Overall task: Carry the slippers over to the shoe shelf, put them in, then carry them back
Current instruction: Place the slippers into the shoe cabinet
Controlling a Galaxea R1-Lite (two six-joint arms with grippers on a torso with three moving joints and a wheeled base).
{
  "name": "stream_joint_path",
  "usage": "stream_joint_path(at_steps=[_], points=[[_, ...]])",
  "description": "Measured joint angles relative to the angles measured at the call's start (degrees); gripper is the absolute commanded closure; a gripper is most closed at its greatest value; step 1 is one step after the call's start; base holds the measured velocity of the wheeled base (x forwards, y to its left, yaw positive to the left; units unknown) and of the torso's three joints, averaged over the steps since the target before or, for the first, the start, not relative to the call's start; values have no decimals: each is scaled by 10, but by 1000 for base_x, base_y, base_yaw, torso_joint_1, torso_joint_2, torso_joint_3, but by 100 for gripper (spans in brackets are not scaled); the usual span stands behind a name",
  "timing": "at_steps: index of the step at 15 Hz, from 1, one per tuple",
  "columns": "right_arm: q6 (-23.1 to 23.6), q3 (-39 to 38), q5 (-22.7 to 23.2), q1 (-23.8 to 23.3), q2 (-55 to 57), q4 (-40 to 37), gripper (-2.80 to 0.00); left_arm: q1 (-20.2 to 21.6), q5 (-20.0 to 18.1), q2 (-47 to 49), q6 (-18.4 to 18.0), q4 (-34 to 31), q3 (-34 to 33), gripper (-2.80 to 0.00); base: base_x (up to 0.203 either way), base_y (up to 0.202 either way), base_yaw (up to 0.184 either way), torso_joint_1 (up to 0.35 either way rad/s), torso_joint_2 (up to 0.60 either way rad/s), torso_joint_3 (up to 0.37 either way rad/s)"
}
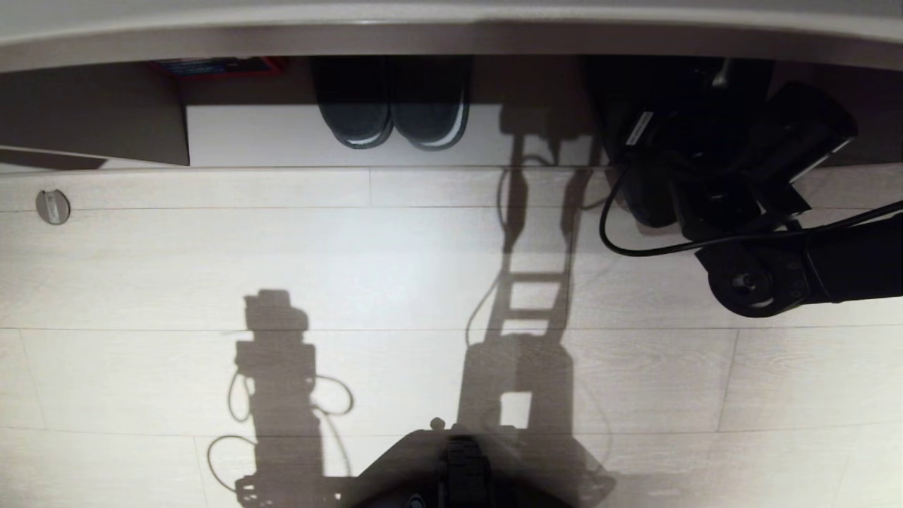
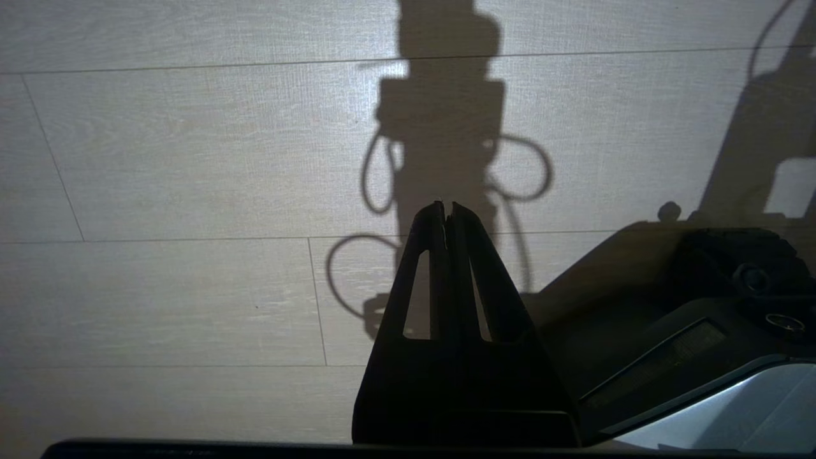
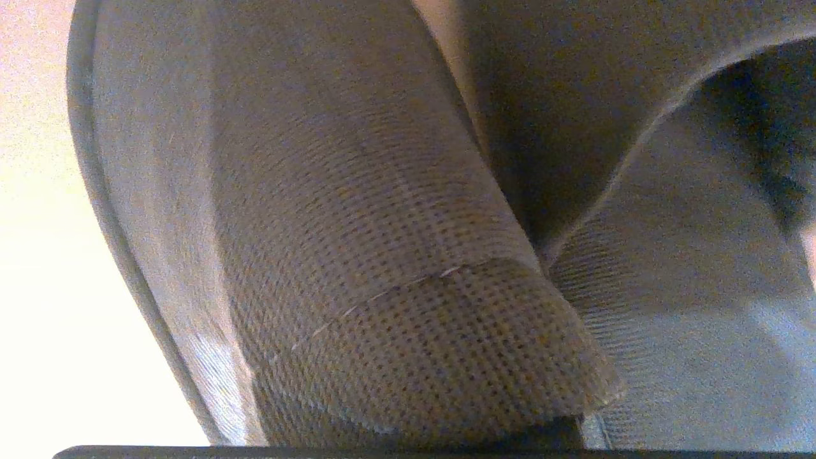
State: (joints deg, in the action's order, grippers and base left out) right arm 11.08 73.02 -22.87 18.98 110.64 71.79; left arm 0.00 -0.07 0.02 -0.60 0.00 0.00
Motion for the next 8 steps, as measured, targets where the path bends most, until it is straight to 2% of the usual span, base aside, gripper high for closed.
stream_joint_path(at_steps=[5, 8], points=[[-16, 42, -56, 1, 9, 1, 0, 0, 0, 0, 0, 0, 0, 0, 0, 0, 0, 0, 0, 0], [-17, 46, -58, 6, 14, 7, 0, 0, 0, 0, 0, 0, 0, 0, 0, 0, 0, 0, 0, 0]])
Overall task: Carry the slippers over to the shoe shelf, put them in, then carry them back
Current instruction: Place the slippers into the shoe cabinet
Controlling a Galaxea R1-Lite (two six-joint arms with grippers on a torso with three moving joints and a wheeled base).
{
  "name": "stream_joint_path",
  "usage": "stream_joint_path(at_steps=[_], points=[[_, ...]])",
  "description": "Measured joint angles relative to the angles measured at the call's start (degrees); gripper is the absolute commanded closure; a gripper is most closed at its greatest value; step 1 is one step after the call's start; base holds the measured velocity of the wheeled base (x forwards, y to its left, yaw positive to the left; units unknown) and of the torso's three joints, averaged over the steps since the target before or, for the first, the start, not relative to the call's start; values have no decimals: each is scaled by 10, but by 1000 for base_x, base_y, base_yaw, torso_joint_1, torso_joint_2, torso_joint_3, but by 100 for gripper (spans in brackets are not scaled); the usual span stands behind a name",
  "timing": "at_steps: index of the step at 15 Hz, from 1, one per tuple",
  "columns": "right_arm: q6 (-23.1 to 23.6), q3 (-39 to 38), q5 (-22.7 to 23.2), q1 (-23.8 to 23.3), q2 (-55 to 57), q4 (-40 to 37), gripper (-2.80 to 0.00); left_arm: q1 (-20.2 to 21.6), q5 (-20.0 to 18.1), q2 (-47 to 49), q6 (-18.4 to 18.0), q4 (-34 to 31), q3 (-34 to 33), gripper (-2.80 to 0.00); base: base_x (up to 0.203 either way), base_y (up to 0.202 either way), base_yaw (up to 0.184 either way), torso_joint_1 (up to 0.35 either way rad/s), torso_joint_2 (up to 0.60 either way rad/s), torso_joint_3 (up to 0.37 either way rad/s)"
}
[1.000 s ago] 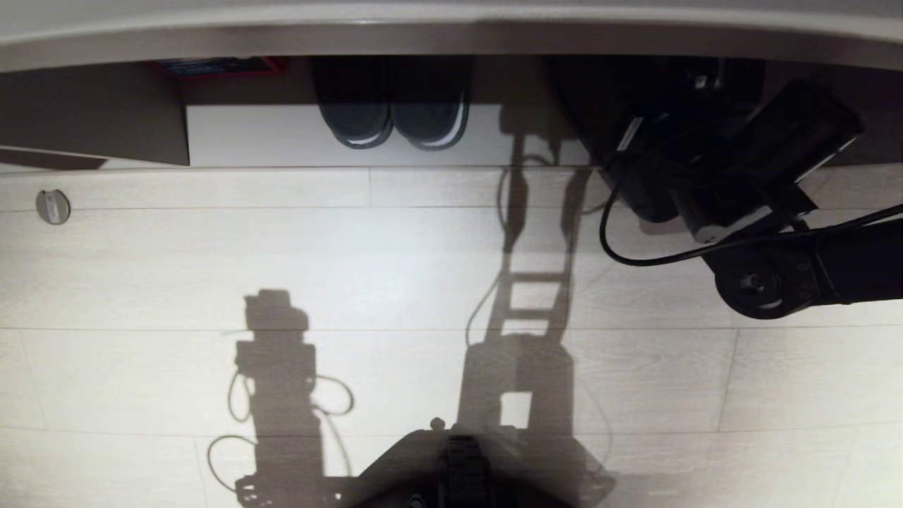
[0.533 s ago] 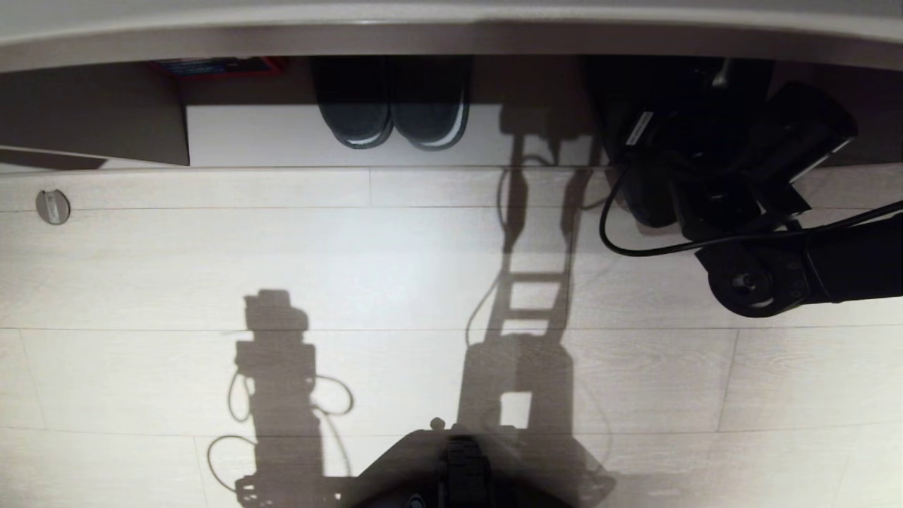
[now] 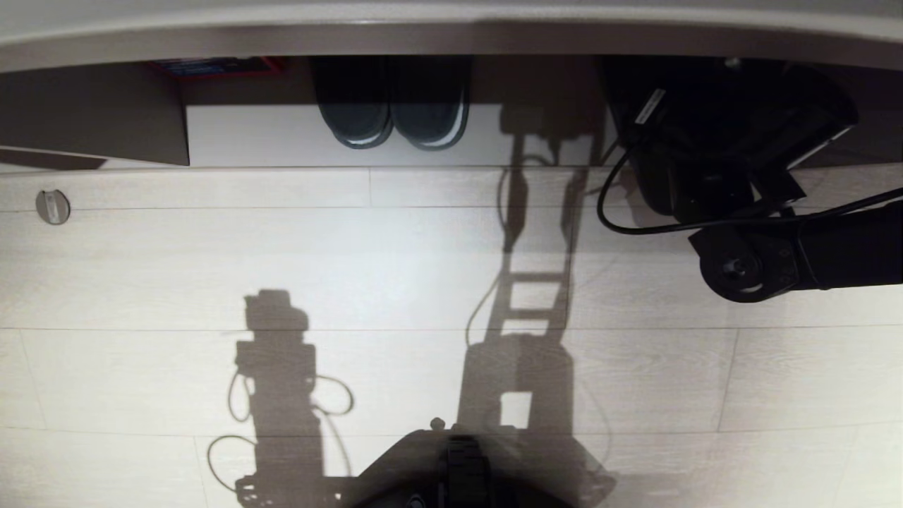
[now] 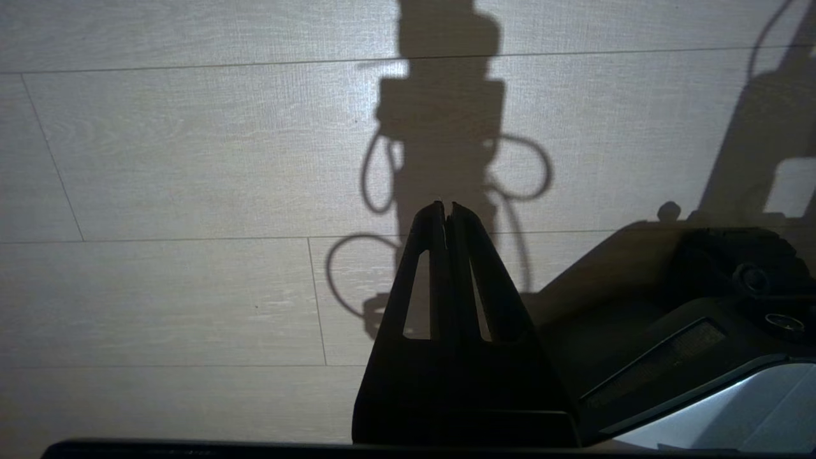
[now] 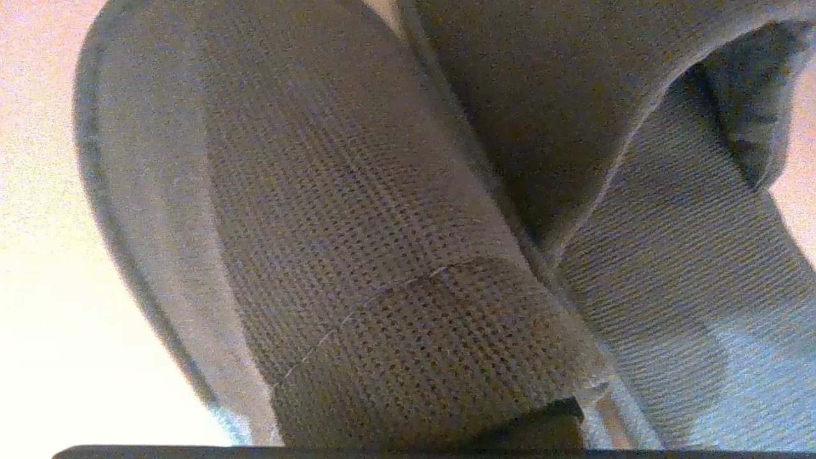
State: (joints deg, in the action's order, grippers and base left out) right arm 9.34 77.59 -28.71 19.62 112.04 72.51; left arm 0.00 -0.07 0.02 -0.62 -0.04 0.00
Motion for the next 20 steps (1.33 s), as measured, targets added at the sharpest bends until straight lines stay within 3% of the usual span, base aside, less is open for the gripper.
stream_joint_path(at_steps=[13, 20], points=[[2, -95, 9, 24, -45, 37, 0, 0, 1, 0, 0, 0, 0, 0, 0, 0, 0, 0, 0, 0], [4, -202, 21, 40, -89, 38, 0, 0, 1, 0, 0, 0, 0, 0, 0, 0, 0, 0, 0, 0]])
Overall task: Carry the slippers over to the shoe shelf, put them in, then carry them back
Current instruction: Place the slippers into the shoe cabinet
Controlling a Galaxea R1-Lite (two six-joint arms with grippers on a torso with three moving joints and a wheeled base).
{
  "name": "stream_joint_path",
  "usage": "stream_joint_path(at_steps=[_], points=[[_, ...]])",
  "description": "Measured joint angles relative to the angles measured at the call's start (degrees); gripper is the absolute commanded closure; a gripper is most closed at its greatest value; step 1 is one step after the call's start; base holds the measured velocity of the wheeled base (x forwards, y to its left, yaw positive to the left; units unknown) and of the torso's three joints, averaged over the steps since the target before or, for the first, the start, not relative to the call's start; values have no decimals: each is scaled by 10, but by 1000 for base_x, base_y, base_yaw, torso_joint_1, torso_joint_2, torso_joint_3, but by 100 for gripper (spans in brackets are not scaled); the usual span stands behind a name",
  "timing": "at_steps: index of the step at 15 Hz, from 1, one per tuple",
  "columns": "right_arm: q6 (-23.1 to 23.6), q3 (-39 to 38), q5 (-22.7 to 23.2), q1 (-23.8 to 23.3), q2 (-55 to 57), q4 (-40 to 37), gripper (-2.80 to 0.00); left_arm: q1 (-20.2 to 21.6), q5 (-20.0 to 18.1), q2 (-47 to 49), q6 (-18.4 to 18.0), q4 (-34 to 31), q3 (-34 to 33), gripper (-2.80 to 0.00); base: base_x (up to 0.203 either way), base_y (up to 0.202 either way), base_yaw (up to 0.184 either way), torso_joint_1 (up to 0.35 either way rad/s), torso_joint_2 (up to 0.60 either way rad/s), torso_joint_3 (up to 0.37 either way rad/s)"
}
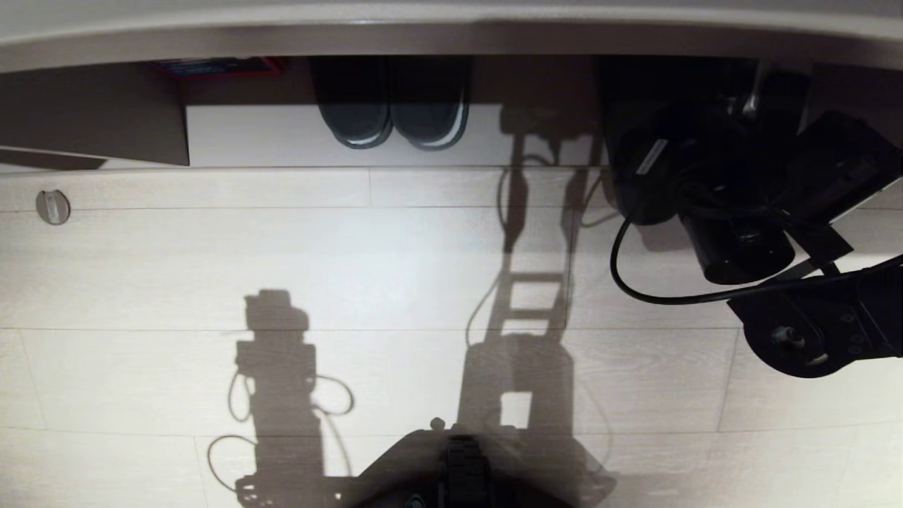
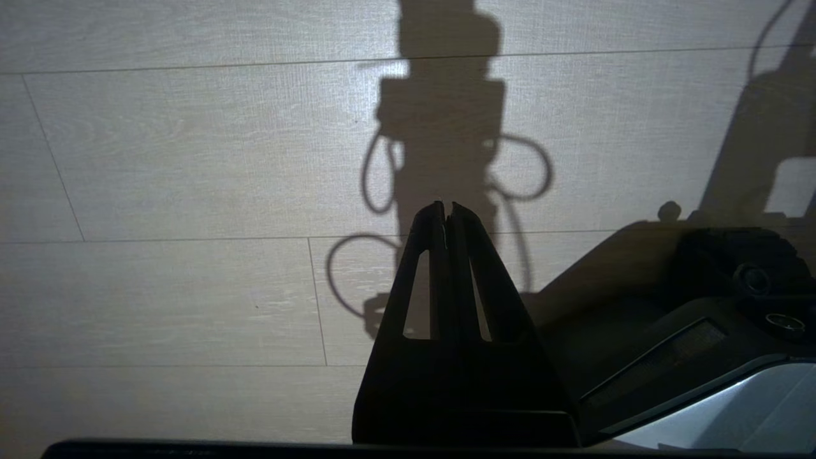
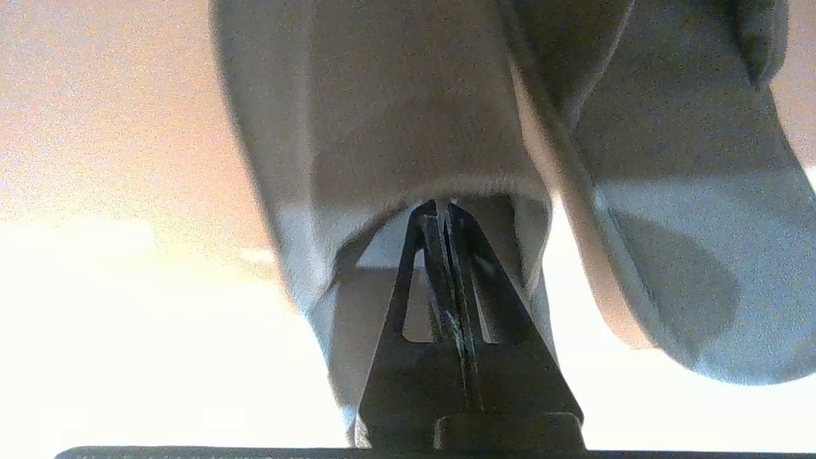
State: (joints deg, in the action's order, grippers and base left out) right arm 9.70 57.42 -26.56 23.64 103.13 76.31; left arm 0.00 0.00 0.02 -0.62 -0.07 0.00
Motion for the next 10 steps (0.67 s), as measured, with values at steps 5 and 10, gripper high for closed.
stream_joint_path(at_steps=[5, 10], points=[[1, 14, 20, 5, -2, -1, 0, 0, 0, 0, 0, 0, 0, 0, 0, 0, 0, 0, 0, 0], [1, 112, 20, -5, 32, -12, 0, 0, 0, 0, 0, 0, 0, 0, 0, 0, 0, 0, 0, 0]])
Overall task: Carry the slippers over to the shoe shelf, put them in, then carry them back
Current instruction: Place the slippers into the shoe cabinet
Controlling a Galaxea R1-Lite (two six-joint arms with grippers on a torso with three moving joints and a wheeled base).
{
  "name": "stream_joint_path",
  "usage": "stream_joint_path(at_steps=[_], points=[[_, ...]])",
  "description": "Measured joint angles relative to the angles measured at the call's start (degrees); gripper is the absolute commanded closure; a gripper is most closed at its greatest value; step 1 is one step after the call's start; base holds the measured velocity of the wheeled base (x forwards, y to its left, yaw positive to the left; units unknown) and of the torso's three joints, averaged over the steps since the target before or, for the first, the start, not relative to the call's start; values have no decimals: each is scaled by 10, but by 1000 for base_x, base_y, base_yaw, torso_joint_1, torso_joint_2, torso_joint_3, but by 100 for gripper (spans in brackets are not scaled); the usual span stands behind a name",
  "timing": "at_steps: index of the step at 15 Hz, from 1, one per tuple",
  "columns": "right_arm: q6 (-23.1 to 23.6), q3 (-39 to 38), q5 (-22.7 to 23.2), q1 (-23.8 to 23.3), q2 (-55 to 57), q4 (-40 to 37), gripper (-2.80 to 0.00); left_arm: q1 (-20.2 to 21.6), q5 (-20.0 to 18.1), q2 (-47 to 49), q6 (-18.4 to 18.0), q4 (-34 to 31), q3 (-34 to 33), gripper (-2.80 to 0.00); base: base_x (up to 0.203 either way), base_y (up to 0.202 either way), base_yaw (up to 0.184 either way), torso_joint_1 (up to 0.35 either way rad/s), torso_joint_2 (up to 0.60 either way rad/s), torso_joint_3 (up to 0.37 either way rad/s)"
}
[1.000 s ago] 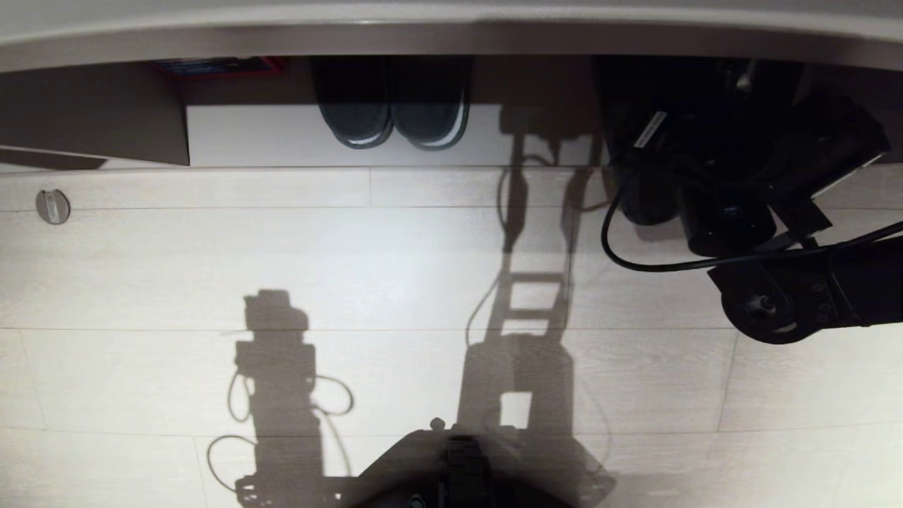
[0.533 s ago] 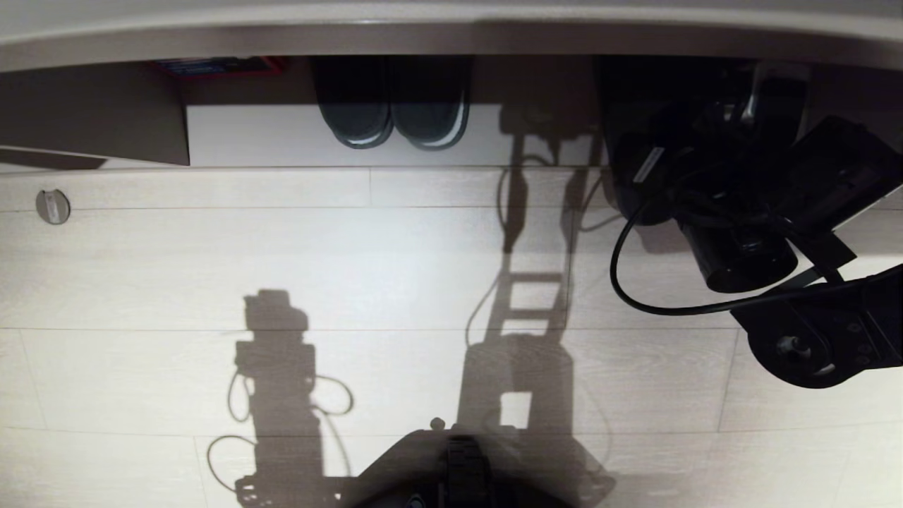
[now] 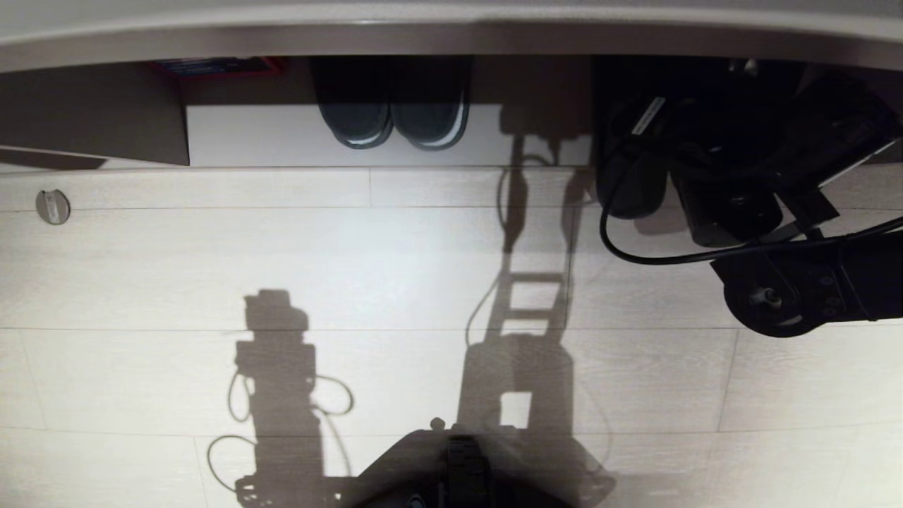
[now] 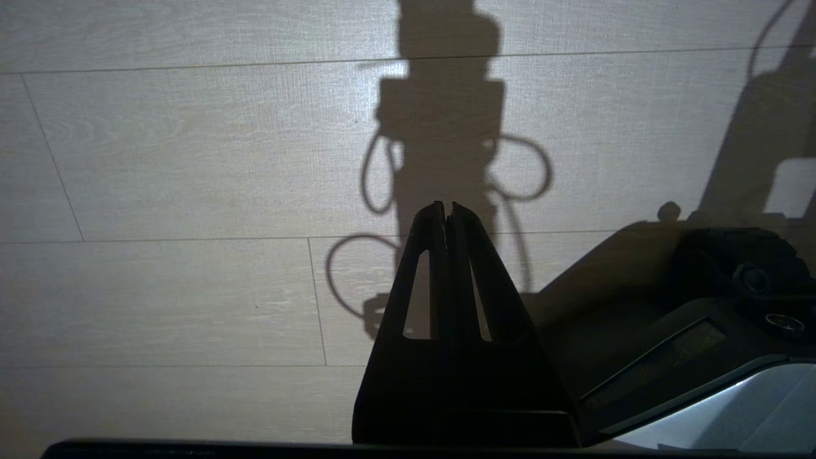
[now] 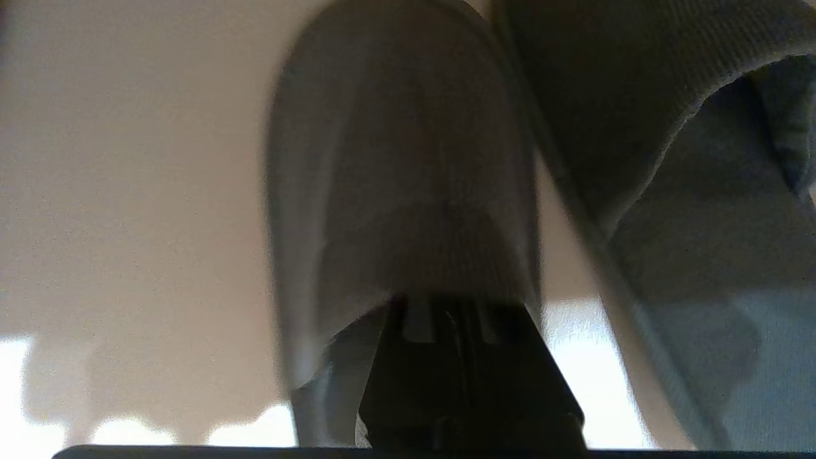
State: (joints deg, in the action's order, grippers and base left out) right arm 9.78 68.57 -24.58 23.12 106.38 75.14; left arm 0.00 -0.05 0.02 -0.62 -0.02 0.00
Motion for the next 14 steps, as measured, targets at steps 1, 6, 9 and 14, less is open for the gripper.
stream_joint_path(at_steps=[1, 6, 9, 14], points=[[0, 14, 0, -4, 7, -1, 0, 0, 0, 0, 0, 0, 0, 0, 0, 0, 0, 0, 0, 0], [0, 61, 13, -19, 29, -15, 0, 0, 0, 0, 0, 0, 0, 0, 0, 0, 0, 0, 0, 0], [0, 88, 14, -22, 40, -23, 0, 0, 0, 0, 0, 0, 0, 0, 0, 0, 0, 0, 0, 0], [1, 136, 14, -25, 56, -45, 0, 0, 0, 0, 0, 0, 0, 0, 0, 0, 0, 0, 0, 0]])
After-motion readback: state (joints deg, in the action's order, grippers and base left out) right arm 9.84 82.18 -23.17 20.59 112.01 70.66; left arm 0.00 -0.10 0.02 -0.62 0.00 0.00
